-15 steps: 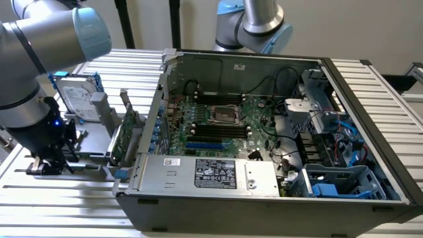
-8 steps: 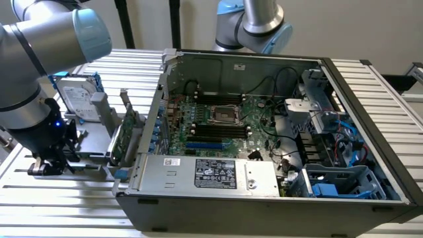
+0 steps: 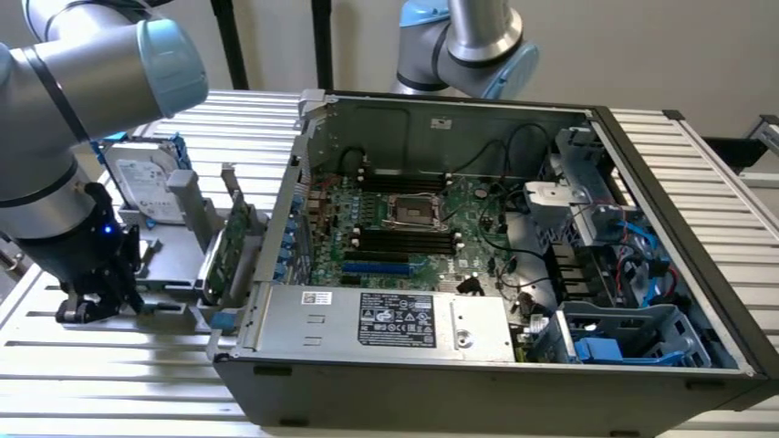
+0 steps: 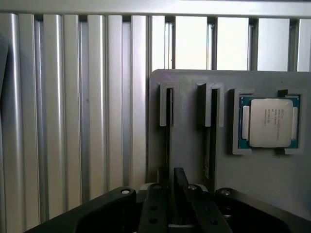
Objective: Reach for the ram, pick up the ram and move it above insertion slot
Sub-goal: 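Pick up the ram and move it above insertion slot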
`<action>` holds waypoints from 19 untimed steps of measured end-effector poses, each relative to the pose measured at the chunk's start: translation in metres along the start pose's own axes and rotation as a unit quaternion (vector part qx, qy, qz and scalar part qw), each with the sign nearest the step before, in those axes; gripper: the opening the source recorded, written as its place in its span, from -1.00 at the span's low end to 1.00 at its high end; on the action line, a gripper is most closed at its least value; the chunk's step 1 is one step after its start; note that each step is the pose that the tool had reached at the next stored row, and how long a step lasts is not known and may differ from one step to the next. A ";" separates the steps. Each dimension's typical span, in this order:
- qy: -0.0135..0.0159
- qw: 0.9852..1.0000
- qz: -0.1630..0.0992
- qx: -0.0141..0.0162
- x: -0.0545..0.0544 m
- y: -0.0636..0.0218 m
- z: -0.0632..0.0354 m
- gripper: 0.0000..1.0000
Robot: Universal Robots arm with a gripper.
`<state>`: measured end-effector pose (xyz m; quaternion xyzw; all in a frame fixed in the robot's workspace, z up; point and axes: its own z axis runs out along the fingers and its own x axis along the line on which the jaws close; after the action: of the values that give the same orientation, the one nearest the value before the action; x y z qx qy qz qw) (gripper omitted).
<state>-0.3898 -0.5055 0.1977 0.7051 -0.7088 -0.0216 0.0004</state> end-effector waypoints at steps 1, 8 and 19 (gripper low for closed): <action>0.000 1.000 0.000 0.000 0.000 0.0000 0.0001 -0.57; 0.000 1.000 0.000 -0.001 0.000 -0.0001 0.0002 -0.73; 0.000 1.000 0.000 -0.001 0.000 0.0002 -0.0100 -0.73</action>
<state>-0.3897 -0.5054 0.2078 0.7051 -0.7088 -0.0227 0.0012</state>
